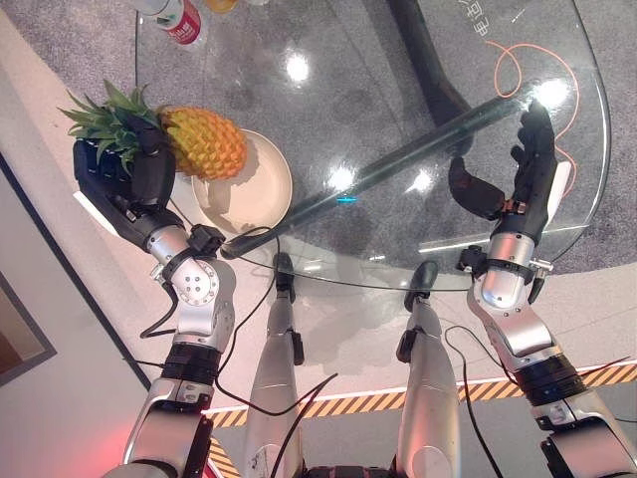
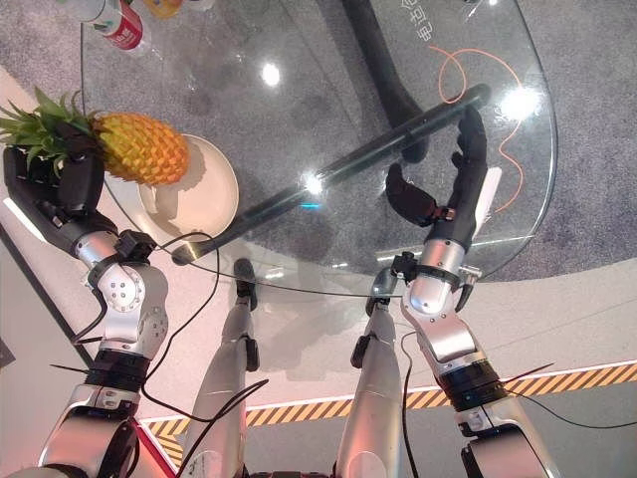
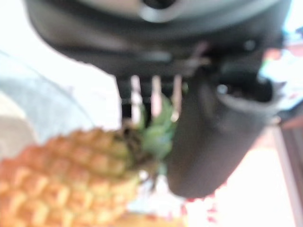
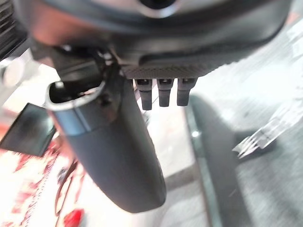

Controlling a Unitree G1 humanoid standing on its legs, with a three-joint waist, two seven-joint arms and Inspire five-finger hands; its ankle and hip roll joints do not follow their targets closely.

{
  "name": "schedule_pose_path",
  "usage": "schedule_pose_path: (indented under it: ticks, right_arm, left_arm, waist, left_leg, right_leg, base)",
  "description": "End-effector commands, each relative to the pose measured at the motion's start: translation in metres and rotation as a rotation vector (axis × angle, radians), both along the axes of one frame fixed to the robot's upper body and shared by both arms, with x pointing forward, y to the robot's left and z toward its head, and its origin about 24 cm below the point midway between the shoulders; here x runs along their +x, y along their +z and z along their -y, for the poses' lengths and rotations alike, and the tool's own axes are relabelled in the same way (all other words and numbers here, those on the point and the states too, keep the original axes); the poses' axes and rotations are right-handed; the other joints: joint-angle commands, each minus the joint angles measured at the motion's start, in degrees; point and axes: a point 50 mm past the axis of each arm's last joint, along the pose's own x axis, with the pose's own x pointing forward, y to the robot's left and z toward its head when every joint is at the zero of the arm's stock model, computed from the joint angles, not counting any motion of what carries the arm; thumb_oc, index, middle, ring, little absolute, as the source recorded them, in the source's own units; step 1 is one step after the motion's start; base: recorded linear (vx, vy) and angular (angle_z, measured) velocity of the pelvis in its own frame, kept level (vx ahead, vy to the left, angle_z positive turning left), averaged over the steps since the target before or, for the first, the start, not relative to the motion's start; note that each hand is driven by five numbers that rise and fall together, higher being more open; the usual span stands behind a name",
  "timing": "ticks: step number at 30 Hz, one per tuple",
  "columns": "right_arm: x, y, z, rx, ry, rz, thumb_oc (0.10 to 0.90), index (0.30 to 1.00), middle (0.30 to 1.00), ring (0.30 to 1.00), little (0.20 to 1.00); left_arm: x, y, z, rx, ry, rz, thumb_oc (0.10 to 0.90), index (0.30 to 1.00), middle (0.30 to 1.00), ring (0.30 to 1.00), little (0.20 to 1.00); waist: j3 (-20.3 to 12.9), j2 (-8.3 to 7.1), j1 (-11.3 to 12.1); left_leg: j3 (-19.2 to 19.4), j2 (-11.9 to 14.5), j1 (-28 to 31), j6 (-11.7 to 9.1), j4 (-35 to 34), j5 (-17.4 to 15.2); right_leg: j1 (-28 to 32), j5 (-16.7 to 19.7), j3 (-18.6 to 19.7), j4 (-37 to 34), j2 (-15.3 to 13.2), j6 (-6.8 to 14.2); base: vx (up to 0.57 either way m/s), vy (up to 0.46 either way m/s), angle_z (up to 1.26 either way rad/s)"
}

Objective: Pick up the fruit to the plate

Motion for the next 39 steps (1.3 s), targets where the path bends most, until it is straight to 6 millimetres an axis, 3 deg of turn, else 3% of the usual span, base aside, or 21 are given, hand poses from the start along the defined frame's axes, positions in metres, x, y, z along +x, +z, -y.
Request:
schedule_pose_path:
  ticks: [1,13,21,26,39]
  right_arm:
    - [-0.005,0.024,0.021,0.237,-0.034,0.204,0.8,0.9,0.9,0.9,0.9]
    - [-0.001,-0.046,0.081,0.651,-0.211,0.042,0.8,0.9,0.9,0.9,0.9]
    - [-0.012,-0.079,0.116,0.79,-0.345,-0.033,0.8,0.9,0.9,0.9,0.9]
    - [-0.019,-0.092,0.123,0.832,-0.411,-0.077,0.8,0.9,0.9,0.9,0.9]
    - [-0.049,-0.146,0.137,0.867,-0.569,-0.439,0.8,0.9,0.9,0.9,0.9]
  left_arm:
    - [-0.019,0.066,-0.023,0.128,0.165,0.36,0.1,0.3,0.3,0.3,0.2]
    - [-0.007,0.061,-0.031,0.183,0.319,0.288,0.1,0.3,0.3,0.3,0.2]
    - [0.0,0.065,-0.028,0.279,0.331,0.257,0.1,0.3,0.3,0.3,0.2]
    - [0.003,0.068,-0.025,0.324,0.338,0.255,0.1,0.3,0.3,0.3,0.2]
    - [0.012,0.071,-0.019,0.382,0.277,0.238,0.1,0.3,0.3,0.3,0.2]
  waist:
    - [-0.6,-2.61,1.3]
    - [-0.6,-3.08,2.2]
    - [-0.6,-2.95,2.9]
    - [-0.6,-3.15,3.1]
    - [-0.6,-3.65,3.4]
  left_leg:
    - [0.5,2.7,3.0,-1.7,0.0,-2.4]
    - [-0.2,3.2,2.2,-2.2,1.6,-2.8]
    - [-0.8,3.3,1.5,-2.3,2.5,-3.1]
    - [-1.1,3.2,0.7,-2.2,2.9,-2.9]
    - [-1.7,3.3,0.0,-1.7,4.4,-3.7]
  right_leg:
    - [1.4,-1.2,-3.6,4.3,2.2,-1.2]
    - [1.2,-2.2,-4.6,6.4,2.3,-1.7]
    - [1.1,-2.6,-4.9,7.1,2.6,-1.8]
    - [0.7,-2.4,-4.8,7.2,3.1,-2.0]
    - [0.7,-2.8,-4.6,7.5,4.1,-2.3]
  base:
    - [0.0,-0.035,0.01]
    - [0.0,-0.019,0.0]
    - [0.01,-0.013,0.03]
    - [0.0,0.0,0.0]
    - [0.01,-0.012,0.02]
